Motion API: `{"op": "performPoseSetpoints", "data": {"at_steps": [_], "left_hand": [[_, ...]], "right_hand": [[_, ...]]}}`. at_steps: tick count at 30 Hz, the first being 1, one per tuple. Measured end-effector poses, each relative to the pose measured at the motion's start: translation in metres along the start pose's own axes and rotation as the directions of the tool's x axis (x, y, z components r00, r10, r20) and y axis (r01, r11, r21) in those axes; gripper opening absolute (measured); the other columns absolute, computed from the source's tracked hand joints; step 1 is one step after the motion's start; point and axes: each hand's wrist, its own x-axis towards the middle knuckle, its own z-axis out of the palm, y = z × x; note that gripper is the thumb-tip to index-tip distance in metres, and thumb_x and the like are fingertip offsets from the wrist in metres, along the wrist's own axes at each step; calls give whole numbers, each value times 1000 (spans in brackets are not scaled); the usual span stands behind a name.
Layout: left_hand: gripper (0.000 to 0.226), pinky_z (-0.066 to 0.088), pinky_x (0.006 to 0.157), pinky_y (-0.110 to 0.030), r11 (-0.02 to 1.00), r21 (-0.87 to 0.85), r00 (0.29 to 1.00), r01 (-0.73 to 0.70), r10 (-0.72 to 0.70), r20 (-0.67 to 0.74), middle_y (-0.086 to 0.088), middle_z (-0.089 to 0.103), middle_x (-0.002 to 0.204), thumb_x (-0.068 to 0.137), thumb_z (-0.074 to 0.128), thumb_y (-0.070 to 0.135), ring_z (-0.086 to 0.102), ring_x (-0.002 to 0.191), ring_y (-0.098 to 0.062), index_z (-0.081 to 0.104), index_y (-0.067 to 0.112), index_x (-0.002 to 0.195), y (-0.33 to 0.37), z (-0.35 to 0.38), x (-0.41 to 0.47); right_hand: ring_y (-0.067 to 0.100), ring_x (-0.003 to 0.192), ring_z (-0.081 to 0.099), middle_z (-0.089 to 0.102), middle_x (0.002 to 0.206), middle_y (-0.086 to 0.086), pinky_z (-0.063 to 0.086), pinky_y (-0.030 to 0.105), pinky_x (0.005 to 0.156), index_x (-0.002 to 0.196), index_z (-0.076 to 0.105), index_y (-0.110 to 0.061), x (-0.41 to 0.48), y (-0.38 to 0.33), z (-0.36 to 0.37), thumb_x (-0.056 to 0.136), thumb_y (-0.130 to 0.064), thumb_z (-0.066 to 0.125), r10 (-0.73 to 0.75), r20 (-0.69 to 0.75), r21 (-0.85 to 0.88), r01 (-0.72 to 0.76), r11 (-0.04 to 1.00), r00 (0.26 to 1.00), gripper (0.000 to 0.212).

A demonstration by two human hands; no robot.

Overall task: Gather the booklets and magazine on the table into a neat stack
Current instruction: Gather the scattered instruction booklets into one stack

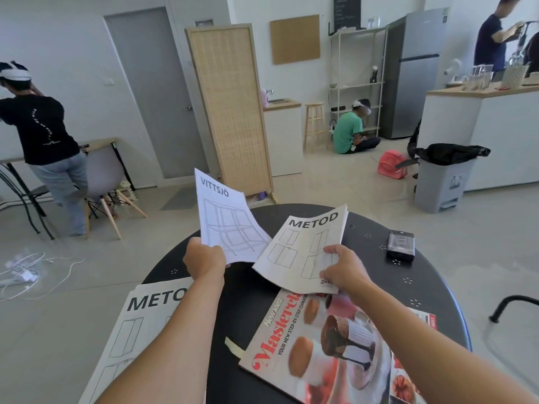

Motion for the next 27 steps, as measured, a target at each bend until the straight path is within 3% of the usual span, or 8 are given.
{"op": "performPoseSetpoints", "data": {"at_steps": [7,10,13,16,19,21,23,27], "left_hand": [[24,56,50,-31,978,-202,992,44,-66,-104,-16,67,121,93,43,-5,66,85,-33,60,0,110,10,-34,17],[23,56,50,-30,965,-256,993,56,-79,-84,-17,69,115,94,47,-2,71,88,-34,61,2,112,12,-43,18],[27,51,45,-27,954,-282,994,102,-109,-8,-15,70,101,92,44,-5,74,76,-34,63,3,109,15,-45,15],[34,40,35,-22,967,-218,983,134,-101,155,-14,70,84,85,35,-10,70,56,-32,65,2,97,10,-37,5],[35,37,34,-20,990,-73,942,122,-92,322,-19,72,89,85,35,-9,65,52,-28,67,4,91,-5,-24,-5],[33,40,38,-21,994,17,907,104,-102,409,-18,70,88,87,36,-10,62,56,-27,64,7,81,-15,-17,-13],[32,42,42,-22,994,63,880,86,-106,464,-16,69,84,89,38,-9,61,58,-26,63,8,78,-23,-11,-22],[31,39,42,-20,989,147,855,29,-101,509,-12,68,80,90,42,-8,58,60,-21,63,8,76,-34,-1,-27]], "right_hand": [[26,101,65,60,120,4,60,34,74,131,54,-20,-12,-11,7,83,10,67,11,84,-46,-7,999,996,58],[26,97,64,58,115,4,53,25,59,132,54,-17,-20,-18,11,83,11,67,19,130,-63,-11,998,991,58],[27,97,63,58,116,5,52,25,61,133,55,-15,-23,-22,12,82,12,68,34,154,-86,-21,996,988,60],[27,92,68,60,110,4,59,35,71,131,53,-13,-22,-22,12,89,7,60,56,156,-22,-53,998,986,47],[30,84,72,70,99,10,59,45,79,117,57,-9,-20,-22,12,99,-16,43,78,135,181,-102,978,988,24],[29,71,69,73,85,11,54,43,69,107,67,-3,-17,-22,10,99,-38,41,99,141,285,-136,949,985,44],[30,75,74,77,87,10,59,44,73,106,70,-4,-15,-22,9,93,-52,50,133,156,296,-175,939,979,54],[22,76,71,75,96,10,59,37,68,92,65,-8,-16,-22,9,93,-27,66,108,99,134,-121,984,989,19]]}}
